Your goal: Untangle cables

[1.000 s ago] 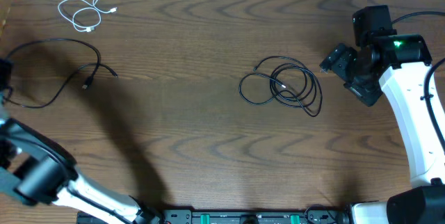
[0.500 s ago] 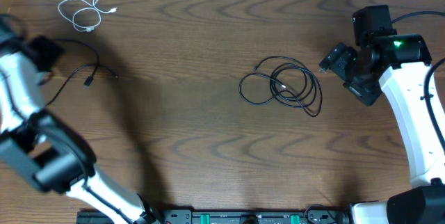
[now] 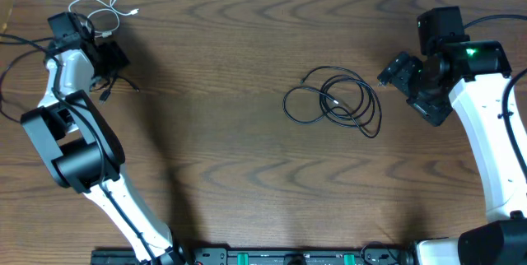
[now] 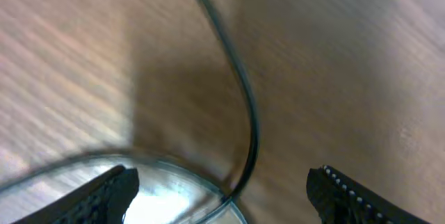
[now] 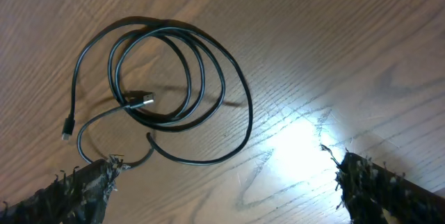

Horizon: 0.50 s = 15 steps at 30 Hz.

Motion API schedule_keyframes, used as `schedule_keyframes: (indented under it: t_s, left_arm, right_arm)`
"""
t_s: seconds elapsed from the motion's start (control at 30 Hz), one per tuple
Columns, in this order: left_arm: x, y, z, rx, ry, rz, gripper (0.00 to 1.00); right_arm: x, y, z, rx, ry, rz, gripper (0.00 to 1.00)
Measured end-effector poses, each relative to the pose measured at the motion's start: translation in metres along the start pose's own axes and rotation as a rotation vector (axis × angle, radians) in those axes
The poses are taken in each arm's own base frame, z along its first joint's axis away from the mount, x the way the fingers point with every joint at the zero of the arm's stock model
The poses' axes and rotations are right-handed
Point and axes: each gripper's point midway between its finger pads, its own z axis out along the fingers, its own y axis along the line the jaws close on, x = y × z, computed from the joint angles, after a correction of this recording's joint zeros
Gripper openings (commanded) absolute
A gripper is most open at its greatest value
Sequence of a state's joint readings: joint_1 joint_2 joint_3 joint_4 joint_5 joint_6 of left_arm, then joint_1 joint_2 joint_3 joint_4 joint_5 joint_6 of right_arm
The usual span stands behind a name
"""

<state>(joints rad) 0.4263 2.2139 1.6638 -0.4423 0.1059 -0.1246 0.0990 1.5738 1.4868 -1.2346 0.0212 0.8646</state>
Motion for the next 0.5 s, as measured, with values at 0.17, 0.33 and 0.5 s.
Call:
schedule_keyframes:
  t_s: [0.17,0.33,0.5]
  left_arm:
    - [-0.016,-0.009,0.005,0.019,-0.073,0.03,0.7]
    - [-0.018,-0.017,0.006,0.029,-0.088,0.045,0.6]
    - [-0.018,-0.021,0.009,0.033,-0.089,0.053,0.6]
  right_arm:
    - [0.0,0.0,0.0,0.0,0.0,0.0,0.99]
    - [-0.001,0.002,0.0,-0.007,-0.006,0.0,0.99]
    - [-0.002,0.002,0.0,-0.009,-0.008,0.0,0.99]
